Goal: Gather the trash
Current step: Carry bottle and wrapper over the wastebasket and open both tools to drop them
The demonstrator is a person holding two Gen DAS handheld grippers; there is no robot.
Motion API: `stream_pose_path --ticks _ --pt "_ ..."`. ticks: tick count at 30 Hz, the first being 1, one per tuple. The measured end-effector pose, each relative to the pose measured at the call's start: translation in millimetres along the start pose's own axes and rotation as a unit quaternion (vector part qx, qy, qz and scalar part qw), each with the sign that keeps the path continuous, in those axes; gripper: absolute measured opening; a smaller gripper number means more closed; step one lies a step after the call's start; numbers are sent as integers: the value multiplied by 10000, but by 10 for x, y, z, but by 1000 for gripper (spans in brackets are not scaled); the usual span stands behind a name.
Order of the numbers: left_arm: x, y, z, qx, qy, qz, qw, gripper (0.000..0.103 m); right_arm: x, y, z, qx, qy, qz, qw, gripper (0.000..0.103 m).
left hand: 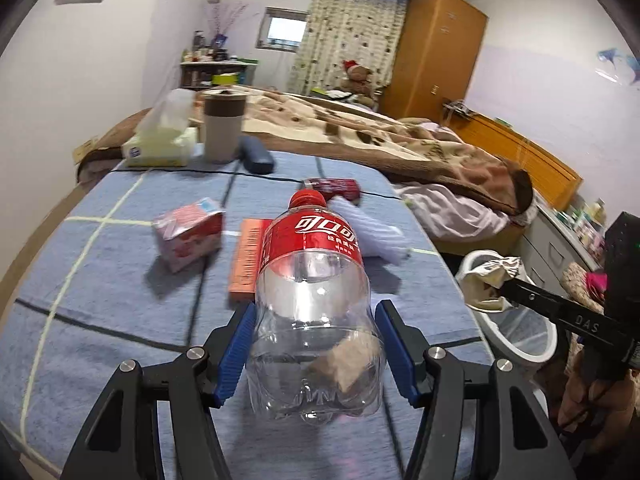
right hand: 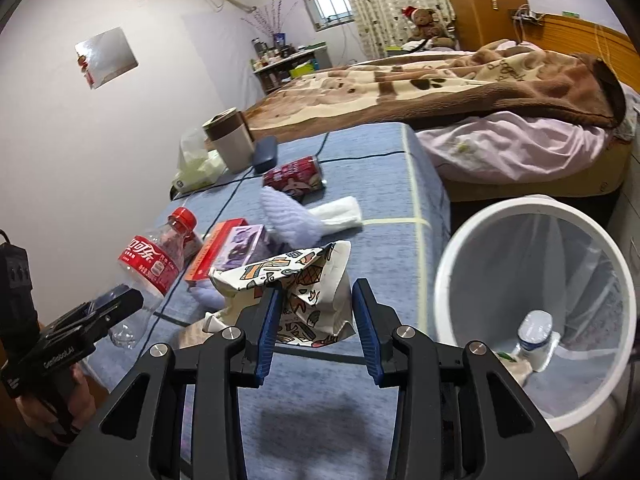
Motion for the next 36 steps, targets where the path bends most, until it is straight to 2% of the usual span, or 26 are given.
stream_pose_path --ticks 14,26,36 --pt "84 -352 938 -505 -867 -267 9946 61 -140 253 707 -474 -745 200 9959 38" --pt "84 -657 1824 -998 -1636 -471 9803 61 -356 429 1268 -920 -1285 229 9872 38" --pt "45 -915 2245 -1189 -1966 -689 9708 61 -440 464 1497 -1165 -1483 146 9819 38"
Point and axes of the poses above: each gripper's, at about its wrist camera, not at the fingertips, and y roughly against the way its jaws point, z to its right, x to its top, the point moved 8 cm from there along -y, roughly the way its jaws point, and after that the axes turned 14 degrees about -z, right-handed, at the moved point
